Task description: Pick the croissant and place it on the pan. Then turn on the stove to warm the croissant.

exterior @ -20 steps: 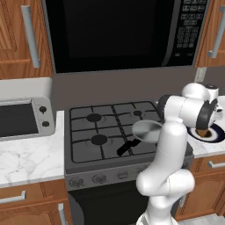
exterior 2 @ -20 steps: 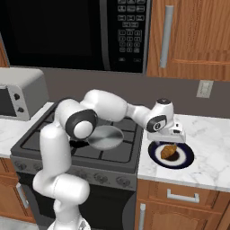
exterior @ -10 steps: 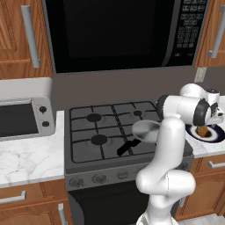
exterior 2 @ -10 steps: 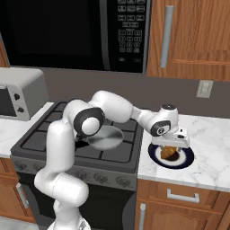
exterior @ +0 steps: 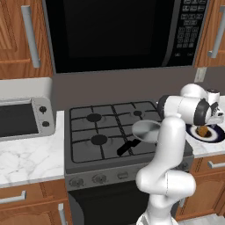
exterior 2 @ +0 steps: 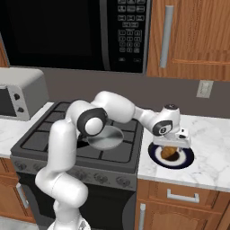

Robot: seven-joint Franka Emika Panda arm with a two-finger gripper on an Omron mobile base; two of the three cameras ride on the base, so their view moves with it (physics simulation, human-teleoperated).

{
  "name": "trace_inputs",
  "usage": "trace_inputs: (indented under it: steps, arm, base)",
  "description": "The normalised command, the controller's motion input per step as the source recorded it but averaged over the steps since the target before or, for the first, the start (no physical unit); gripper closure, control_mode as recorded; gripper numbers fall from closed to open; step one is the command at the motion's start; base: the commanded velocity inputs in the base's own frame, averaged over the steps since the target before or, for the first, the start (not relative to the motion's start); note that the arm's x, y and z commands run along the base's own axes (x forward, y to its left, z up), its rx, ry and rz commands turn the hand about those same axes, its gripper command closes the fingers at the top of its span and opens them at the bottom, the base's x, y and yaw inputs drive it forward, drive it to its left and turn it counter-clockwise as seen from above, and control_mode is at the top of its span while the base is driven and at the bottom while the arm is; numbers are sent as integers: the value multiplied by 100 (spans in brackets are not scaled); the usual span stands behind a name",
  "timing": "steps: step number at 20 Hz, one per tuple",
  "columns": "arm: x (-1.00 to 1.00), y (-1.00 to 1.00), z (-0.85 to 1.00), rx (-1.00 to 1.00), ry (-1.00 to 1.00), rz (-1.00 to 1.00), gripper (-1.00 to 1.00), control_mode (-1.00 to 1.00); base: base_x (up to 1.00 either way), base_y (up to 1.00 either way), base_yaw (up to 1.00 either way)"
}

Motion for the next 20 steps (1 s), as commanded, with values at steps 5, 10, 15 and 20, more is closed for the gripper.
trace_inputs:
  steps: [5,10,15,20]
  arm:
    - [6,0,-3,0,0,-2,-100,-100]
    - [0,0,-12,0,0,-1,-100,-100]
    - [0,4,-12,0,0,0,-100,-100]
    - [2,23,-8,0,0,0,-100,-100]
  base:
    - [0,0,0]
    - [0,0,0]
    - [0,0,0]
    - [0,0,0]
